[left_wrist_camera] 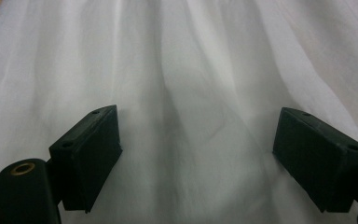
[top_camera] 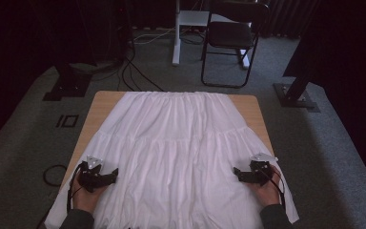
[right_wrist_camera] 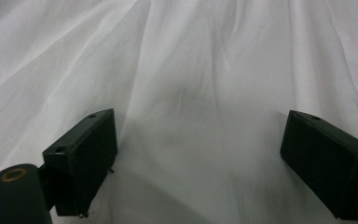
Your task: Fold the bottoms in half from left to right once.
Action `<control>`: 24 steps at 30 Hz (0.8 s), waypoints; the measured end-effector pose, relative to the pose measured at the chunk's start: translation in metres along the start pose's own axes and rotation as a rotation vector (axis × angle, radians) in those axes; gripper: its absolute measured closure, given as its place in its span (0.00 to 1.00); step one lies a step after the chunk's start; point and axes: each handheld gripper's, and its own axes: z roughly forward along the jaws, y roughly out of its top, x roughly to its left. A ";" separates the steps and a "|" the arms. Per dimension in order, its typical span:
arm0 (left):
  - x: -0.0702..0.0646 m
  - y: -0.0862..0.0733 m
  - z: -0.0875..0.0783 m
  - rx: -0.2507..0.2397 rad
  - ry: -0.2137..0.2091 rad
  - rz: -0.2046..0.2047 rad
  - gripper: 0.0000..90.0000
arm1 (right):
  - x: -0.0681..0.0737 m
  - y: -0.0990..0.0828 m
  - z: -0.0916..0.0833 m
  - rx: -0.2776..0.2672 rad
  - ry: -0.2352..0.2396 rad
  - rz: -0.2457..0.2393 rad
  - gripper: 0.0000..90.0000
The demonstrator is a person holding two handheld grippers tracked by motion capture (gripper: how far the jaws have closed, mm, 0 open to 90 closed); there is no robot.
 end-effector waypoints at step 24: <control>0.004 0.007 -0.033 -0.060 -0.051 0.047 0.36 | 0.001 -0.001 -0.001 -0.005 0.001 -0.002 0.14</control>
